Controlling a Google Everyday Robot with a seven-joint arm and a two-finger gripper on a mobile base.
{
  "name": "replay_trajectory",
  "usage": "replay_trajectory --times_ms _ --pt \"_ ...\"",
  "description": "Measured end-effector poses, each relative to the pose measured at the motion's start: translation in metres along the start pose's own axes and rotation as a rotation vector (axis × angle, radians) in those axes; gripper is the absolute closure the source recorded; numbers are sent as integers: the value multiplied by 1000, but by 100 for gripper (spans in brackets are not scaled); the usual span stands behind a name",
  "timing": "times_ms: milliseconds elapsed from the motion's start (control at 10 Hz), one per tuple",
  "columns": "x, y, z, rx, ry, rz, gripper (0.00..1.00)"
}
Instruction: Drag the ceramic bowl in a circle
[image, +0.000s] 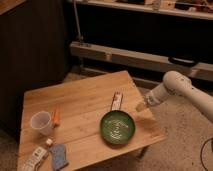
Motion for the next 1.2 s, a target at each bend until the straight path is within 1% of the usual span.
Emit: replay_trajectory --times_ms 100,200,300,400,600,700,800,900,1100,1200 --pt "1 -2 5 -17 9 3 22" --pt "1 -2 11 -40 22 4 20" --pt "2 2 14 -54 34 -1 20" --pt "4 8 18 -66 46 -10 20" --pt "9 35 28 -94 83 -52 20" --pt "11 45 33 -103 101 -71 20" --pt "12 51 37 -107 115 -83 20" --pt "15 54 42 -104 132 -95 21" --pt "17 52 45 -91 135 -101 35" --pt "17 49 44 -80 127 -100 42"
